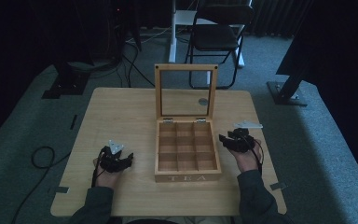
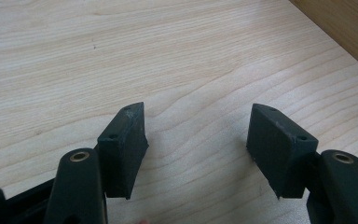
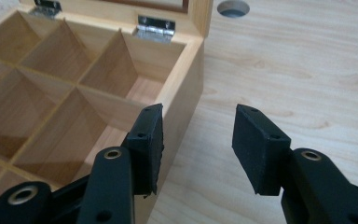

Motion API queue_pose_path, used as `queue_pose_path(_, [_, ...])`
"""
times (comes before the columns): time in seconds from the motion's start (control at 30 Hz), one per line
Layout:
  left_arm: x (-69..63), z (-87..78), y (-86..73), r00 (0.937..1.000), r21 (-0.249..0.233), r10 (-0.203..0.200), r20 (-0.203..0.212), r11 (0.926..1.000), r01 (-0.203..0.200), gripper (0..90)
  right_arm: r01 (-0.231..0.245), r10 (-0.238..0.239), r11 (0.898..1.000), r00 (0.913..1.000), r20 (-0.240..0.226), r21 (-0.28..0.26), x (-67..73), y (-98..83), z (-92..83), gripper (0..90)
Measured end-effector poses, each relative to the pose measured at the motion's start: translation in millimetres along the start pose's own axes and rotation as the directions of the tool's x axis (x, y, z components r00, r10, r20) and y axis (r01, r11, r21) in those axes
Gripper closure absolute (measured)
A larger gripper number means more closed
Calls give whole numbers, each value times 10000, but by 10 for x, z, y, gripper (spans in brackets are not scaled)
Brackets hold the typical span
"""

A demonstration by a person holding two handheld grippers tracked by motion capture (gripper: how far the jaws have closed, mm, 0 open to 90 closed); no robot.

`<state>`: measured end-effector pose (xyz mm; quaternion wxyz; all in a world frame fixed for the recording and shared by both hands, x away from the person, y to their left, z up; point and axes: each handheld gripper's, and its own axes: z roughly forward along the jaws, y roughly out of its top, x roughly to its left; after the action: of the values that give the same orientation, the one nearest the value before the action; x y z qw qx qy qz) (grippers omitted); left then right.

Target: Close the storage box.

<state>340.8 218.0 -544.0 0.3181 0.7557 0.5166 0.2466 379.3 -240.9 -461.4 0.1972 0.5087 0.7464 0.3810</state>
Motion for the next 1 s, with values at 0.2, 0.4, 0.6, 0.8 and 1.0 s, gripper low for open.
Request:
queue_pose_path(0.2, [-21,-3,-3,9998,-54,132,-134,9999,-133,377,-102,101,9999,9999,-139,-87,-27,119,-11,517])
queue_pose_path(0.4, [8,3,-1,10000,10,-71,50,10000,71,375,-16,15,10000,9995,-316,-34,-41,223,18,493])
queue_pose_path(0.6, [15,7,0,9998,32,-177,52,9998,177,360,229,-232,9997,9992,-315,-80,-26,329,20,482])
queue_pose_path(0.8, [29,10,2,9996,85,-262,48,9996,262,339,451,-451,9990,9987,-237,-15,-9,418,50,449])
queue_pose_path(1.0, [32,11,2,9996,98,-271,73,9996,271,337,155,-166,9998,9972,-725,-151,-6,571,98,412])
